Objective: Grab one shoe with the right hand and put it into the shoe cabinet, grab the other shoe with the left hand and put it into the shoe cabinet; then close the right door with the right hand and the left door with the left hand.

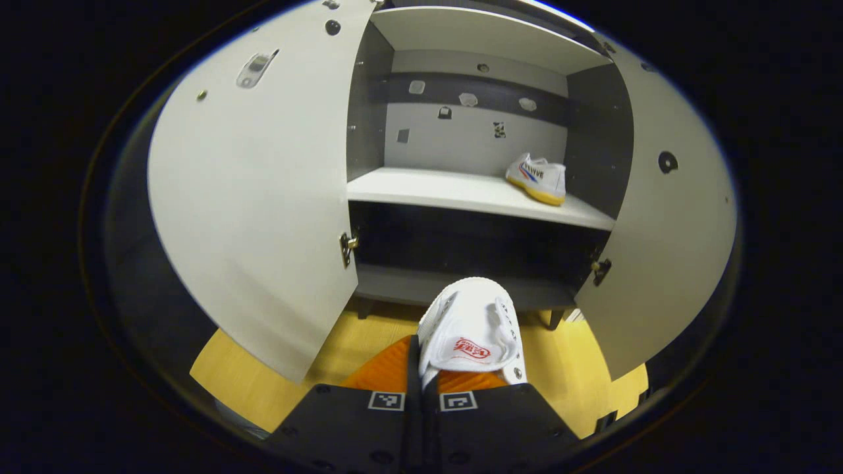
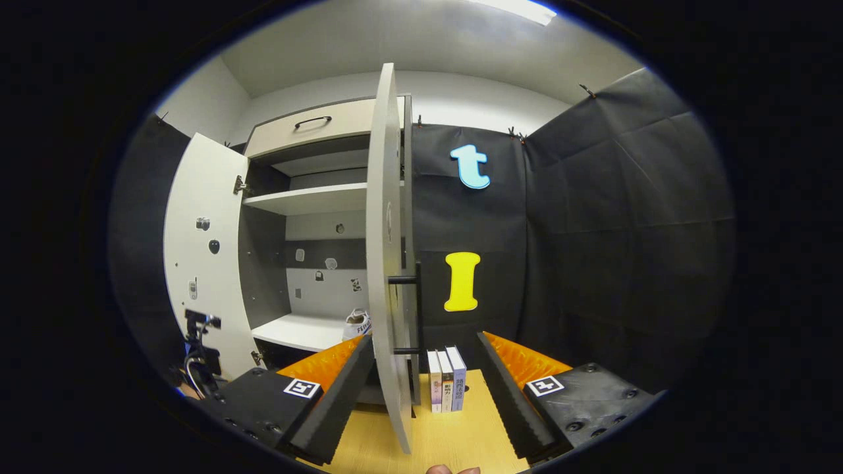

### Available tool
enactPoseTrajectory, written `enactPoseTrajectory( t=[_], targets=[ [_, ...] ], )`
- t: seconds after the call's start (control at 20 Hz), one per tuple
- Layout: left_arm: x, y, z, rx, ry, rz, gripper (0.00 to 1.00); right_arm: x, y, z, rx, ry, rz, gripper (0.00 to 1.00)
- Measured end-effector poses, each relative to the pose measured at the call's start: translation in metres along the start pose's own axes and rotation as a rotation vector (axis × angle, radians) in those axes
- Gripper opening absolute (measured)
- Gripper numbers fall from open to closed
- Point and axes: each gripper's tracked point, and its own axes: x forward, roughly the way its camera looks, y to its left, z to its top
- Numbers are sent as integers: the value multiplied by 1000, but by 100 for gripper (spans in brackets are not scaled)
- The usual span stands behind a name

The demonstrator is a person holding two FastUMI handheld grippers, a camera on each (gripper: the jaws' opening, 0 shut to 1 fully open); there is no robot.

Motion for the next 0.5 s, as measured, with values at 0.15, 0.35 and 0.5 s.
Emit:
enactPoseTrajectory(
  t=[0.15, 0.35, 0.5],
  targets=[
    [-1, -14, 61, -59, -53, -9, 5, 7, -19, -3, 11, 11, -17, 98],
    [18, -14, 133, -90, -118, 37, 5, 15, -41, -3, 26, 11, -27, 98],
    [46, -9, 179, -78, -144, 79, 5, 18, -62, -4, 39, 18, -41, 98]
  ],
)
